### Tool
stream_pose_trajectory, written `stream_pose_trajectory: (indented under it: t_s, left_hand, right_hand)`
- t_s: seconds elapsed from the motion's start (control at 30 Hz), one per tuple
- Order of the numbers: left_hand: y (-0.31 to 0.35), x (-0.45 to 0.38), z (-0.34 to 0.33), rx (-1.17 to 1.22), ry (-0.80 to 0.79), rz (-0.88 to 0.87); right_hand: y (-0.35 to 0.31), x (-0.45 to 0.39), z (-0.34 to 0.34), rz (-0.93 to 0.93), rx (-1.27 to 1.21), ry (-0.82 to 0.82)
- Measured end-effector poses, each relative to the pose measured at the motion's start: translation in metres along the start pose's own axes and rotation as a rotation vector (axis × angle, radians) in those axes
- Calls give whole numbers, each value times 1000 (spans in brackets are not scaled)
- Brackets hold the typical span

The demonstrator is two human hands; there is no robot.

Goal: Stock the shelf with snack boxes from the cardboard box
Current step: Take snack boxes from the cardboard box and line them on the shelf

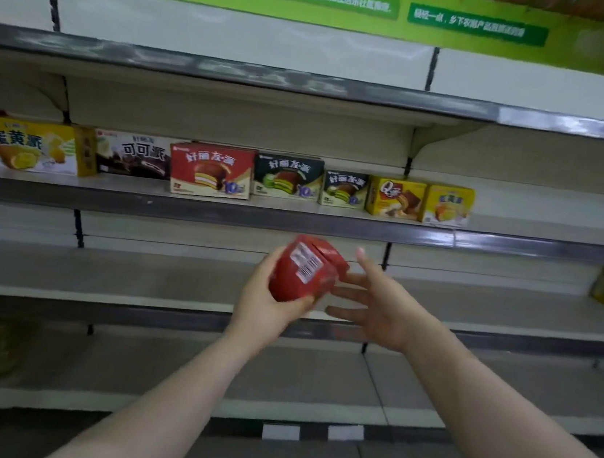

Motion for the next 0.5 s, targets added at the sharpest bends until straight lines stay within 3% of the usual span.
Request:
stream_pose_trajectory:
  t_s: [0.07, 0.1, 0.17, 0.27, 0.43, 0.5]
  left_hand:
    - [3, 14, -13, -401, 51, -574]
    - [1, 23, -21, -501, 66, -778]
    - [-8, 36, -36, -522, 45, -939]
    - [-13, 44, -46, -340, -62, -800]
    - [11, 49, -50, 29, -156, -150]
    - [20, 48, -57, 104, -185, -25]
  right_hand:
    - [4, 12, 18, -77, -91, -50]
    - [6, 17, 25, -87, -112, -64]
    - [11, 27, 35, -38, -127, -74]
    - [17, 30, 50, 64, -199, -40]
    - [21, 30, 74, 161, -302, -29]
    - [20, 31, 80, 188, -316, -47]
Point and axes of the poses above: each hand's wrist, its own x-axis away from the middle knuckle, its own z-axis out of the back of the hand, y = z × x, the point moved 2 cm from there along -x, towards the middle knuckle, and after that the axes turned 11 degrees about y, right-handed, at the moved point
